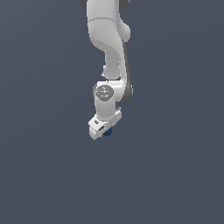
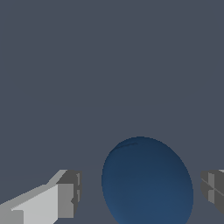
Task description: Pick up the object and move it to a goal position.
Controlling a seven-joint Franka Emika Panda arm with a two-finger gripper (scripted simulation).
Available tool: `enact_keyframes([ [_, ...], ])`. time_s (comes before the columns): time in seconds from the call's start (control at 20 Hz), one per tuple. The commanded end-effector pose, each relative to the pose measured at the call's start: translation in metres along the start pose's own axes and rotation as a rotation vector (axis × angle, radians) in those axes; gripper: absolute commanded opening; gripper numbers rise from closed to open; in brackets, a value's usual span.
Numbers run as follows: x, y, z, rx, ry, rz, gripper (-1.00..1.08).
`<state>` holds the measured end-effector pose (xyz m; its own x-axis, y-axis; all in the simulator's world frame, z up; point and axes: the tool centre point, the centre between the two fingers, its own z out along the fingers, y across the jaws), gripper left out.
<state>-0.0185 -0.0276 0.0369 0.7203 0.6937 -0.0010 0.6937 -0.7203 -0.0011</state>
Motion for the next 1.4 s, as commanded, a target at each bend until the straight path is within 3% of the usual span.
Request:
enact_keyframes([
  [0.0,0.001,0.001,0.005,-0.001,0.001,-0.001,1.00],
  [0.1,0.001,0.001,0.006,-0.001,0.001,-0.001,1.00],
  [0.15,0.001,0.001,0.006,-0.001,0.001,-0.001,-1.00],
  [0.85,0.001,0.002,0.000,-0.002,0.001,0.000,-1.00],
  [1.35,0.004,0.012,-0.059,-0.002,0.001,-0.001,-1.00],
])
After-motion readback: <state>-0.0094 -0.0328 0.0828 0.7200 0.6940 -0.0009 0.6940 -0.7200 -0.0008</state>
